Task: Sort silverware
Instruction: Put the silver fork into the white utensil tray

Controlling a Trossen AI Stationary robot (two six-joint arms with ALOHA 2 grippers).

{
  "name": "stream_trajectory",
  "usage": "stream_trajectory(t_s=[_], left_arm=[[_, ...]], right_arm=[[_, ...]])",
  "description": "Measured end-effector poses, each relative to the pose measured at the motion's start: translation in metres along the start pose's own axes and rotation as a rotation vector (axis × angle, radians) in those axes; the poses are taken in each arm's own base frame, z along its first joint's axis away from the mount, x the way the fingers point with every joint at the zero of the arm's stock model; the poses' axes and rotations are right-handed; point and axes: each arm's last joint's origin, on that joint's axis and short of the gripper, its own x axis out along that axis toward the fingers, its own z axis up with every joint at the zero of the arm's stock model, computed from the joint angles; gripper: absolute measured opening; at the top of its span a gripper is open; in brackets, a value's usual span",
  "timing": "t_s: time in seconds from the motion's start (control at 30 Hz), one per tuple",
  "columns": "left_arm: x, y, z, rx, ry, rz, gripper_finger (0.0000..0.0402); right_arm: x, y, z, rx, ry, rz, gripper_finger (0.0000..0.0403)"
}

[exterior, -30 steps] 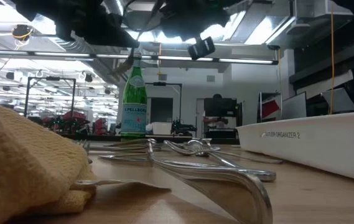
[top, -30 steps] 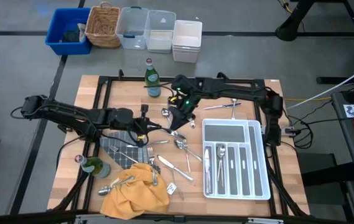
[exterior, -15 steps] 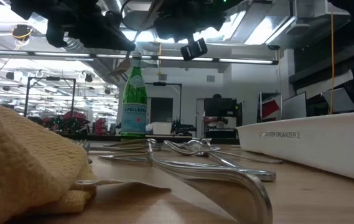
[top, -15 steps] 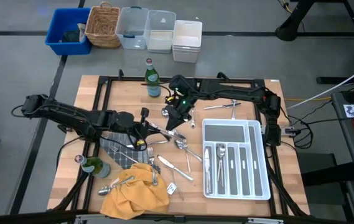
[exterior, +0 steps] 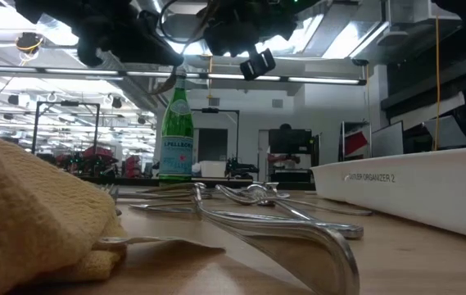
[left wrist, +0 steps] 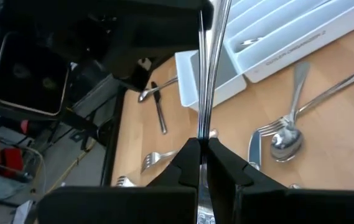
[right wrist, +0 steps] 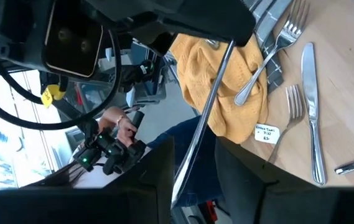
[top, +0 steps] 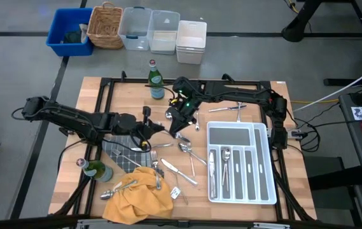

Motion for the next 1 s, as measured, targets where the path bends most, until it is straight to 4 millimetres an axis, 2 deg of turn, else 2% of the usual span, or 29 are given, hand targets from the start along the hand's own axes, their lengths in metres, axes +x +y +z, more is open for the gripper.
stream_trajectory(t_s=[0.17,0.27,0.53,0.67,1.0], left_arm=[[0.001,0.0028,-0.0019,-0.006,0.01,0.013,0.0005],[0.001,0.0029,-0.002,0.01,0.011,0.014,0.0005],[0.0004,0.0022,-0.002,0.093,0.016,0.012,0.0005],[0.0004,0.0023,-0.0018,0.098,0.015,0.014,0.0006],[0.0005,0.0021,-0.002,0.089,0.014,0.012,0.0015]], right_arm=[[0.0049,0.0015,-0.003,-0.004,0.004,-0.007,0.0117],[0.0065,0.0017,-0.0035,-0.006,-0.012,-0.02,0.0103],[0.0052,-0.0012,-0.0024,0.01,-0.055,-0.059,0.0011],[0.0057,-0.0008,-0.0022,0.002,-0.06,-0.059,0.0018],[0.0056,-0.0038,-0.0029,-0.031,-0.079,-0.1,0.0005]])
